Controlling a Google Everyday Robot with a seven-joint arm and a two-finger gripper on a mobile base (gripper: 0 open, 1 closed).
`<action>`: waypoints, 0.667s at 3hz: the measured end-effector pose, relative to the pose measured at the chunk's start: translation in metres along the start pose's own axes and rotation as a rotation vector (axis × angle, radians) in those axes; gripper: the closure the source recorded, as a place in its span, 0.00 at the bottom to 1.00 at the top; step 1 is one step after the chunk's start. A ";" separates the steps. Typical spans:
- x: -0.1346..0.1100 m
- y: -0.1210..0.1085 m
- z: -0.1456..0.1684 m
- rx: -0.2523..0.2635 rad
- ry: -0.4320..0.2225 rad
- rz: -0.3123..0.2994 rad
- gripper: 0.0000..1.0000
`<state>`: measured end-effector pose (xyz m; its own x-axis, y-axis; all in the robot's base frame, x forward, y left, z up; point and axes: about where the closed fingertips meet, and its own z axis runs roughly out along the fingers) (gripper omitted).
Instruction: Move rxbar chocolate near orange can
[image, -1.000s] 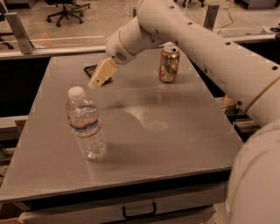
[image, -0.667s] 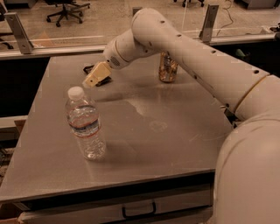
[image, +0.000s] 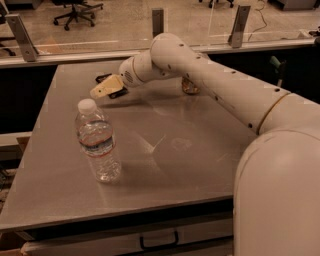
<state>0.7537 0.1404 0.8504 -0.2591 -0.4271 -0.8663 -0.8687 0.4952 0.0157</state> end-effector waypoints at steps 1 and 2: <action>0.005 -0.003 0.006 0.011 -0.005 0.060 0.18; 0.010 -0.002 0.007 0.025 0.018 0.066 0.41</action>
Offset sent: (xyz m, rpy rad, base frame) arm 0.0028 -0.0064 -0.0133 -0.0187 0.0536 -0.0789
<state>0.7564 0.1406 0.8382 -0.3228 -0.4065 -0.8547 -0.8390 0.5408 0.0597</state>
